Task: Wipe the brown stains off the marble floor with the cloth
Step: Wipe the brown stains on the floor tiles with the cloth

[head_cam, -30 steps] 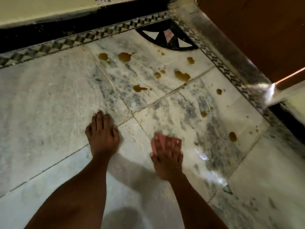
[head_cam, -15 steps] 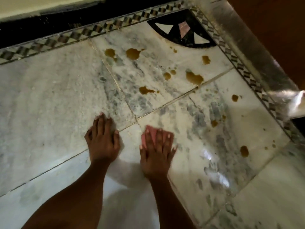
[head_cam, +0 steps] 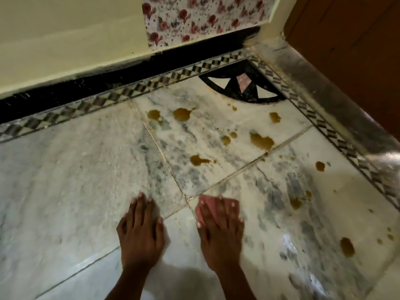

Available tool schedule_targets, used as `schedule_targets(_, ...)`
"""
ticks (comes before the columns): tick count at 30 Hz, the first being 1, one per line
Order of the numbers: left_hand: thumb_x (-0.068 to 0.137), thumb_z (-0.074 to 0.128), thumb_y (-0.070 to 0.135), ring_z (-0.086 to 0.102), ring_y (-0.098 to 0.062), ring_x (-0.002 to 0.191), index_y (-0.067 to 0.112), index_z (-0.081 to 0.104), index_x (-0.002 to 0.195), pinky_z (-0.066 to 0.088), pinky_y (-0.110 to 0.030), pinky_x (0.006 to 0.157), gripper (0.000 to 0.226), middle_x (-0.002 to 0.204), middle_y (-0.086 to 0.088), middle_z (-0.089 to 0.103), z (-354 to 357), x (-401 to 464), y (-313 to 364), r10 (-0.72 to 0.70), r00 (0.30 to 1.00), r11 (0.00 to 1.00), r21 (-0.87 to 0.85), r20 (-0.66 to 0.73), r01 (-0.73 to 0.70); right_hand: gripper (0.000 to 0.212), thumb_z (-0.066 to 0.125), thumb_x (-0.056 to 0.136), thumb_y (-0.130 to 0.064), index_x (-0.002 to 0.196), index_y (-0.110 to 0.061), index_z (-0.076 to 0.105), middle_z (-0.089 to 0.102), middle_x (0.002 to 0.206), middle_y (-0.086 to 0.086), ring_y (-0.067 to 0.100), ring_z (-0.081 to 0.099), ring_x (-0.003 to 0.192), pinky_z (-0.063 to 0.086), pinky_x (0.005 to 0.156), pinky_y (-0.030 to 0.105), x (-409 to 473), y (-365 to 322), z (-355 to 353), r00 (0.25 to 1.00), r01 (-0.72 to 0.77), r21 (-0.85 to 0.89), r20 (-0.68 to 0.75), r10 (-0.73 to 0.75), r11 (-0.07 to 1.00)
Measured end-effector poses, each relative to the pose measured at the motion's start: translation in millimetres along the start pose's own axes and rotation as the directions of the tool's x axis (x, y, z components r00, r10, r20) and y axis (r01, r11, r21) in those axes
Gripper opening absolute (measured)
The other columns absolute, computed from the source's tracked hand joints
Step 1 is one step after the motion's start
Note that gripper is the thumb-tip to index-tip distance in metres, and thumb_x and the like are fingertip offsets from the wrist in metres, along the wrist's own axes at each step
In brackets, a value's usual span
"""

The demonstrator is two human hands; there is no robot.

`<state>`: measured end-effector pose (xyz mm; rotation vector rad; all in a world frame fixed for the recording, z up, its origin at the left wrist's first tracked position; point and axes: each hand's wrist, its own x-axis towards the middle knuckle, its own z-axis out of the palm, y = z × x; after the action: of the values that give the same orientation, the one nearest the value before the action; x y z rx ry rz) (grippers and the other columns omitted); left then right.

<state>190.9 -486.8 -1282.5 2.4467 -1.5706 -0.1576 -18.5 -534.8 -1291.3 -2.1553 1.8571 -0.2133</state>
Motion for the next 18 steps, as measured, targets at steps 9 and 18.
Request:
schedule_targets(9, 0.095, 0.044, 0.036, 0.049, -0.037, 0.147, 0.011, 0.059, 0.148, 0.041, -0.054, 0.111, 0.06, 0.16, -0.013, 0.052, 1.1, 7.4, -6.0, 0.036, 0.998, 0.991, -0.128, -0.043, -0.042, 0.075, 0.031, 0.108, -0.06, 0.157, -0.052, -0.024, -0.031, 0.169, 0.002, 0.044, -0.024, 0.158, 0.003, 0.128, 0.068, 71.7, -40.9, 6.3, 0.936, -0.342, 0.097, -0.049, 0.348, 0.935)
schedule_targets(18, 0.098, 0.042, 0.036, 0.04, -0.04, 0.153, 0.008, 0.047, 0.155, 0.04, -0.058, 0.116, 0.064, 0.168, -0.018, 0.038, -13.7, 162.2, -8.6, 0.121, 0.992, 0.99, -0.071, -0.029, -0.123, 0.064, 0.037, 0.101, -0.057, 0.164, -0.046, 0.028, 0.015, 0.178, 0.005, 0.042, 0.002, 0.164, 0.027, 0.124, 0.066, 29.2, 8.8, 12.5, 0.952, -0.25, 0.019, -0.178, 0.249, 0.968)
